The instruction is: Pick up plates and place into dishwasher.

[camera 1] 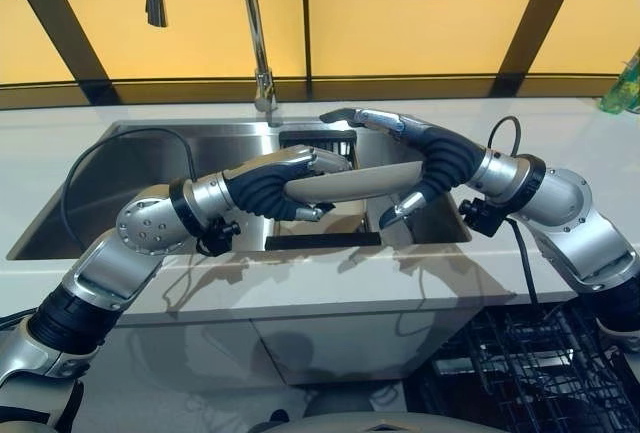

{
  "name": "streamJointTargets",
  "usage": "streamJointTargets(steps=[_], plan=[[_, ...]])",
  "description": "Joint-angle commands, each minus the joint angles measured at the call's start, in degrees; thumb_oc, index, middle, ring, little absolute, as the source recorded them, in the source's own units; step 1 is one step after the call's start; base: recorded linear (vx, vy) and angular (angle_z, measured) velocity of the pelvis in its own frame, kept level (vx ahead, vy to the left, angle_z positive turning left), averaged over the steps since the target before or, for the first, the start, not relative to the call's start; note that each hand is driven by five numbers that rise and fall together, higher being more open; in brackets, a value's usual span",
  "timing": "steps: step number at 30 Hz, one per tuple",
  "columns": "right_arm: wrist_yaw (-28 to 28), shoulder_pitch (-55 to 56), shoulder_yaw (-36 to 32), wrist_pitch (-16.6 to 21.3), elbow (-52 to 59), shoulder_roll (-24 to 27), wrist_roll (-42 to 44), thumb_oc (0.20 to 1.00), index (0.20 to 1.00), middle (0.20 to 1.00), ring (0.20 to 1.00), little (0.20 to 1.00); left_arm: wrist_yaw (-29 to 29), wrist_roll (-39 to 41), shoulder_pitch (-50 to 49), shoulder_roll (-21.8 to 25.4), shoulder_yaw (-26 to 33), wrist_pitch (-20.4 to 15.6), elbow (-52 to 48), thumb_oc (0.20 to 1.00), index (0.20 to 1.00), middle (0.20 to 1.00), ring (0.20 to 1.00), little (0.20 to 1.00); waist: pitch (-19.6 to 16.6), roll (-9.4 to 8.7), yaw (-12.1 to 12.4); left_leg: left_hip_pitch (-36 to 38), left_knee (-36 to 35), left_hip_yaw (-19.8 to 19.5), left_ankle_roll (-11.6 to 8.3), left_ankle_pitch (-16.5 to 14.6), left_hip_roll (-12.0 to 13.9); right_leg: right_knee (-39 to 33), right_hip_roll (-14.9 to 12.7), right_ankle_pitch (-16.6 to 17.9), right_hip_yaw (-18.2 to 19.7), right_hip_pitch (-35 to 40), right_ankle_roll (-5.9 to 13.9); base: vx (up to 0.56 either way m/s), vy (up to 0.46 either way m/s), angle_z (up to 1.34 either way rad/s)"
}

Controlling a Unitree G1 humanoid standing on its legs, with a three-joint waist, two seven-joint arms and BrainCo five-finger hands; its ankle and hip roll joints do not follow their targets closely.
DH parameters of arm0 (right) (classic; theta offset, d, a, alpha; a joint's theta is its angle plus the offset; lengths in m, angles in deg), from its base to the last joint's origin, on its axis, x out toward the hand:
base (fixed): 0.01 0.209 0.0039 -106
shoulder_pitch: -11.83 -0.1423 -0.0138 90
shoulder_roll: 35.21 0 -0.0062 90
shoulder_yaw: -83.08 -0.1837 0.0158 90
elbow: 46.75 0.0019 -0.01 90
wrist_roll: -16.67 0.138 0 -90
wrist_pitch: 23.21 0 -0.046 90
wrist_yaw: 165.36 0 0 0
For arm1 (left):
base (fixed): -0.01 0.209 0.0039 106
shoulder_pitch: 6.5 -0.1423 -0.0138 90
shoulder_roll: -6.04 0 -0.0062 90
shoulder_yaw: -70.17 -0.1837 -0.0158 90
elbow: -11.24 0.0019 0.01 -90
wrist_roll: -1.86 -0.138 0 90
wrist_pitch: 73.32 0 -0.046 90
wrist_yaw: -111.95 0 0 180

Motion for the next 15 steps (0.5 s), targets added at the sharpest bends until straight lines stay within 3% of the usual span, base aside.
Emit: streamJointTargets(steps=[1, 2, 7, 15], plan=[[-0.3, -6.0, 4.3, 0.9, 3.1, -2.8, 2.3, 0.448, 0.448, 0.448, 0.448, 0.448, -3.1, 5.1, 7.7, -3.2, -0.5, -2.3, 0.2, 0.2, 0.2, 0.2, 0.2, 0.2, -3.0, -0.7, 1.0, 1.9, 0.7, -1.6, 0.24, -7.4, 0.9, 0.9, -1.5, -0.2, 0.8, -3.1, 1.86, -0.01, 0.005, -0.03], [-0.6, -5.7, 4.2, 1.0, 3.2, -3.3, 2.2, 0.2, 0.2, 0.2, 0.2, 0.2, -3.1, 5.2, 7.7, -3.6, -0.5, -2.3, 0.2, 0.2, 0.2, 0.2, 0.2, 0.2, -2.9, -0.67, 1.0, 2.0, 0.7, -1.7, 0.28, -7.5, 0.9, 1.0, -1.5, -0.3, 0.9, -3.1, 1.84, 0.0, 0.0, 0.0], [-1.7, -5.4, 4.1, 0.1, 2.7, -6.0, -0.2, 0.2, 0.2, 0.2, 0.2, 0.2, -3.0, 3.9, 8.1, -5.1, -0.6, -1.7, 0.3, 0.2, 0.2, 0.2, 0.2, 0.2, -3.0, -0.53, 1.0, 2.1, 0.7, -1.6, 0.39, -7.5, 0.8, 1.0, -1.4, -0.4, 0.9, -3.0, 1.78, 0.0, 0.0, 0.0], [-2.1, -2.7, 1.6, -0.7, 2.4, -5.6, -1.0, 0.2, 0.2, 0.2, 0.2, 0.2, -2.8, 4.1, 6.6, -5.0, 1.6, -2.0, 0.1, 0.2, 0.2, 0.2, 0.2, 0.2, -3.0, -0.45, 0.9, 2.0, 0.8, -1.3, 0.46, -7.4, 0.8, 1.2, -1.6, -0.4, 0.5, -3.0, 1.76, 0.0, 0.0, 0.0]])
